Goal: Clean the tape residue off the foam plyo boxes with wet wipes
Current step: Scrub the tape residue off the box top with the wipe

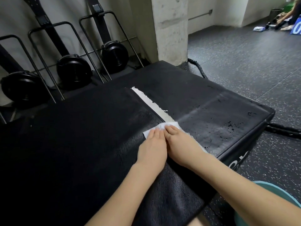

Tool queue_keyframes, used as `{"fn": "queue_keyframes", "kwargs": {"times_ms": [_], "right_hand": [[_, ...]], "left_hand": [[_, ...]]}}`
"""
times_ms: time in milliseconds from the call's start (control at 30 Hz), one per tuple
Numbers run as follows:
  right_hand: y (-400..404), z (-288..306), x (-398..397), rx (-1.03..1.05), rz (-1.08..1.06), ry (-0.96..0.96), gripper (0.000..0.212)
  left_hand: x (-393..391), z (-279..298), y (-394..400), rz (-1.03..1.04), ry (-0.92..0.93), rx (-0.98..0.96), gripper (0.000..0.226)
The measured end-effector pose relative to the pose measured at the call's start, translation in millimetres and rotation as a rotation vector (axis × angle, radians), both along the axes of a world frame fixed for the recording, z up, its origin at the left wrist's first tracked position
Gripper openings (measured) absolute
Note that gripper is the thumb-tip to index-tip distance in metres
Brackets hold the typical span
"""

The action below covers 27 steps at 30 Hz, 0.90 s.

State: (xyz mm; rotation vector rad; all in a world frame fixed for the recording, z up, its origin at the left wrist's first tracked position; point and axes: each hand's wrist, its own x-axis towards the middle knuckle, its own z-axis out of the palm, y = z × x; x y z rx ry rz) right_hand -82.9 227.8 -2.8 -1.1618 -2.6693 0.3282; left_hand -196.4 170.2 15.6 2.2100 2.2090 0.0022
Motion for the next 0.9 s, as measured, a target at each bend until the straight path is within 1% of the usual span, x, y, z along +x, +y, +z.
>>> {"fn": "queue_keyframes", "kwargs": {"times_ms": [33, 67, 133, 167, 200, 233, 300, 333, 367, 433, 500, 533, 567, 633, 700, 800, 900], "right_hand": [[6.2, 0.8, -5.4, 0.034, 0.013, -0.017, 0.055], [8.5, 2.3, -8.5, 0.109, 0.028, -0.016, 0.044], [1.2, 5.4, -5.7, 0.245, 0.061, 0.009, 0.012], [-6.7, 3.7, -1.4, 0.199, 0.09, 0.032, 0.005], [-15.6, -0.1, 4.2, 0.153, 0.127, 0.082, 0.007], [-24.6, -6.2, 11.0, 0.094, 0.157, 0.113, 0.017], [-48.3, -12.0, 23.3, 0.0, 0.2, 0.099, 0.037], [-60.7, -11.0, 27.0, -0.006, 0.224, 0.072, 0.045], [-71.2, -10.9, 28.3, 0.004, 0.239, 0.032, 0.052], [-84.7, -12.9, 26.0, 0.069, 0.237, -0.056, 0.065], [-88.2, -14.8, 20.8, 0.098, 0.232, -0.099, 0.074], [-86.9, -18.1, 19.3, 0.108, 0.246, -0.11, 0.076], [-84.7, -19.1, 18.0, 0.129, 0.261, -0.111, 0.078], [-76.5, -23.2, 13.9, 0.182, 0.272, -0.11, 0.081], [-65.5, -21.7, 6.8, 0.206, 0.246, -0.12, 0.082], [-53.5, -15.6, -4.4, 0.201, 0.197, -0.116, 0.081], [-67.1, -16.3, 1.9, 0.209, 0.195, -0.127, 0.079]], "left_hand": [[-6.7, -2.7, 5.5, 0.035, -0.034, 0.045, 0.059], [-13.0, -3.5, 8.7, 0.04, -0.067, 0.101, 0.059], [-16.1, -5.6, 2.0, 0.029, -0.099, 0.092, 0.057], [-16.9, -5.5, -8.8, 0.046, -0.126, 0.059, 0.053], [-17.4, -2.8, -23.6, 0.027, -0.129, 0.056, 0.048], [-19.0, 0.5, -39.0, -0.005, -0.119, 0.092, 0.043], [-24.5, 0.2, -68.9, -0.054, -0.129, 0.17, 0.028], [-26.5, 1.4, -81.3, -0.053, -0.139, 0.17, 0.025], [-28.8, 2.5, -91.3, -0.038, -0.159, 0.137, 0.029], [-31.3, 5.1, -103.0, -0.025, -0.199, 0.135, 0.027], [-34.3, 1.7, -106.0, -0.034, -0.252, 0.164, 0.037], [-33.6, 2.9, -105.7, -0.026, -0.25, 0.137, 0.041], [-32.6, 3.5, -103.7, -0.009, -0.236, 0.098, 0.046], [-33.1, 2.7, -96.8, 0.029, -0.183, -0.016, 0.07], [-38.4, -2.4, -88.4, 0.042, -0.127, -0.087, 0.084], [-45.4, -1.4, -75.4, 0.063, -0.04, -0.122, 0.09], [-41.7, 3.7, -86.5, 0.071, -0.008, -0.166, 0.091]]}}
